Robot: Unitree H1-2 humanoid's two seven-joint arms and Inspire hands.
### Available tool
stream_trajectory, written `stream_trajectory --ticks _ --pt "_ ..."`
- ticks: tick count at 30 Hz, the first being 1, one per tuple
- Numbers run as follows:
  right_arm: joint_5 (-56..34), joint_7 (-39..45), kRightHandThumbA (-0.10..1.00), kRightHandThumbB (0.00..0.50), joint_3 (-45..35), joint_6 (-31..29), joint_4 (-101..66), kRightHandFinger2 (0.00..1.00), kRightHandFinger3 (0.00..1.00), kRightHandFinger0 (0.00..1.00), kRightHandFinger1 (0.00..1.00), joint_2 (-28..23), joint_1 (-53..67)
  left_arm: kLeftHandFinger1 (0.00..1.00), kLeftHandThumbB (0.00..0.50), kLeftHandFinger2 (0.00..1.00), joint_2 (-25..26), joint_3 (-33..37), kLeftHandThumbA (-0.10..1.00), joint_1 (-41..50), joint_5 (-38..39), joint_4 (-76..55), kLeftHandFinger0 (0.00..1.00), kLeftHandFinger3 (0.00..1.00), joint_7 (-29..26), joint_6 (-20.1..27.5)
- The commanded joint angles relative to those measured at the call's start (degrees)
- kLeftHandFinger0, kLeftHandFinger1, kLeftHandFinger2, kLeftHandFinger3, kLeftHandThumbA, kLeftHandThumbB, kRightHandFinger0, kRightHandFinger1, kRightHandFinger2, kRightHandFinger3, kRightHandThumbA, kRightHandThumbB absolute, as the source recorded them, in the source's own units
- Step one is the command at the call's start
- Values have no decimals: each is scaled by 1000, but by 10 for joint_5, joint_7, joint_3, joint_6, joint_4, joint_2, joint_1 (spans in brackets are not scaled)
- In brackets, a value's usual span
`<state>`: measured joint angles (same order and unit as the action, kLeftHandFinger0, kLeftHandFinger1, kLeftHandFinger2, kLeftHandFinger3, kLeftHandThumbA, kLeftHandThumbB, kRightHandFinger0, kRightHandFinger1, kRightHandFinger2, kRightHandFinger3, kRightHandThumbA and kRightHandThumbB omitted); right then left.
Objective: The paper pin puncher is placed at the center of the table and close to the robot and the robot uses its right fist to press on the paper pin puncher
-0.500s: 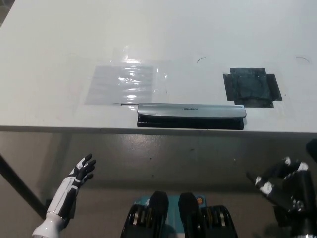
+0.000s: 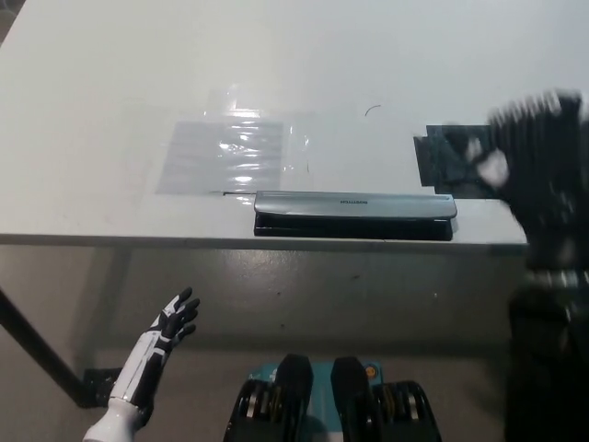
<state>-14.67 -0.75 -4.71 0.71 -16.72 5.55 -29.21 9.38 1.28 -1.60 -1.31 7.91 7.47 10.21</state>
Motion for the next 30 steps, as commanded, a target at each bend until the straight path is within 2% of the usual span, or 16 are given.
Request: stream_trajectory --ticks 1,3,4,6,7,9,14,16,19,20,23,25,27,28,30 --pt "-17 -29 1000 163 14 74 36 0 0 0 0 33 -116 1000 224 1000 6 4 1000 -3 -10 -10 1000 1000 -1 45" --pt "-2 -30 1000 155 17 65 87 0 0 0 0 42 -152 1000 235 1000 9 2 1000 -3 -13 -8 1000 1000 -2 47" --pt "5 -31 1000 178 18 67 100 0 0 0 0 44 -161 1000 227 1000 10 2 1000 -3 -12 -8 1000 1000 -2 48" --pt "29 -37 1000 187 24 60 142 0 0 0 0 48 -188 1000 224 1000 11 0 1000 -4 -12 -8 1000 1000 -1 46" --pt "52 -40 1000 166 32 49 172 0 0 0 0 44 -203 1000 207 1000 12 -1 1000 -4 -8 -10 1000 1000 1 42" --pt "54 -43 1000 139 32 28 227 0 0 0 0 47 -224 1000 210 1000 14 -2 1000 -6 -11 -11 1000 1000 1 39" --pt "55 -48 1000 149 27 15 330 48 16 0 0 51 -245 1000 190 1000 17 -2 1000 -5 -11 -15 1000 1000 1 37" --pt "51 -41 1000 140 25 -11 384 40 0 0 0 51 -246 1000 177 1000 19 -1 1000 -3 -14 -17 1000 1000 2 38" --pt "59 -40 1000 130 27 -30 425 82 10 0 0 52 -231 1000 190 1000 20 -1 1000 -3 -14 -19 1000 1000 3 35" --pt "67 -47 1000 139 29 -32 435 112 26 0 0 53 -222 1000 191 1000 21 -1 1000 -4 -12 -21 1000 1000 4 32" --pt "74 -46 1000 129 30 -63 477 286 95 0 30 52 -206 1000 195 1000 23 -2 1000 -4 -9 -26 1000 1000 6 26" --pt "72 -45 1000 129 28 -69 491 310 113 0 35 52 -200 1000 211 1000 24 -2 1000 -4 -11 -30 1000 1000 6 20" --pt "76 -47 1000 122 27 -80 507 344 202 0 64 49 -190 1000 210 1000 25 -1 1000 -5 -13 -30 1000 1000 5 20" --pt "65 -38 1000 125 21 -91 523 394 307 0 112 46 -183 1000 216 1000 26 0 1000 -7 -14 -26 1000 1000 5 21" --pt "65 -35 1000 130 19 -109 543 389 310 0 116 42 -174 1000 215 1000 25 1 1000 -8 -15 -28 1000 1000 5 20"
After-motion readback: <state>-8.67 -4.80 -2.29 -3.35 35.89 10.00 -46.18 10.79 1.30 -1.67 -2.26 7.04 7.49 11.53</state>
